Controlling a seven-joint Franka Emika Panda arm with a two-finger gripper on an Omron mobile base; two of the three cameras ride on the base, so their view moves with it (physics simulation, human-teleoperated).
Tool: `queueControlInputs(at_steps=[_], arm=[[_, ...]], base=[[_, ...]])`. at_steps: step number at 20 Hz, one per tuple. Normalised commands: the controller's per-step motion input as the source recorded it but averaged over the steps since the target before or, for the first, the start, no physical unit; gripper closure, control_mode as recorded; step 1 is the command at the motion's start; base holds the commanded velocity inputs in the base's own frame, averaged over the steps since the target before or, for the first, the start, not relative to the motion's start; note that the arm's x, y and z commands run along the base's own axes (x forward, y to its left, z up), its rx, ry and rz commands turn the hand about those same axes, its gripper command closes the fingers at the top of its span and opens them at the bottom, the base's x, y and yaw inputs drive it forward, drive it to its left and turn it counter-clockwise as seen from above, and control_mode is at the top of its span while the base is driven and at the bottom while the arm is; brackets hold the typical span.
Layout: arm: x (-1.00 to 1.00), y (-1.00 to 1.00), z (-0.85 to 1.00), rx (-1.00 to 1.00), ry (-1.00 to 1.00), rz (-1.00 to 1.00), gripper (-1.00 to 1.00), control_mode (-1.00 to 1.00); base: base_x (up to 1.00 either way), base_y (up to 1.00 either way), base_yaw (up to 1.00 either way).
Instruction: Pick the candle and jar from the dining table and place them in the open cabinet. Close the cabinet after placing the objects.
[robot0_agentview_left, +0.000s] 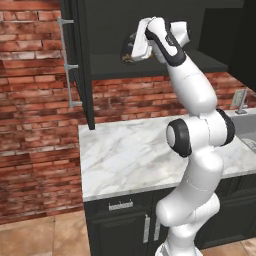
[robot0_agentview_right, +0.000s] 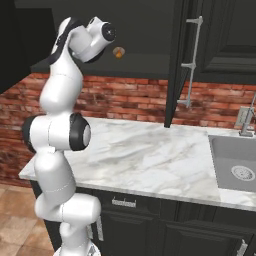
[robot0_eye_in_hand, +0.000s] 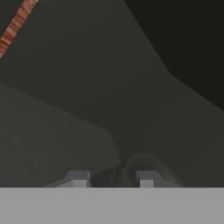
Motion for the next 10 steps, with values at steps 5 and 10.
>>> queueControlInputs(at_steps=[5,10], arm=[[0.19,0.00,-0.10,0.00,0.00,0.00,-1.00,-1.00],[0.04,0.00,-0.01,0.00,0.00,0.00,-1.00,-1.00]], base=[[0.00,0.00,0.00],[0.00,0.00,0.00]])
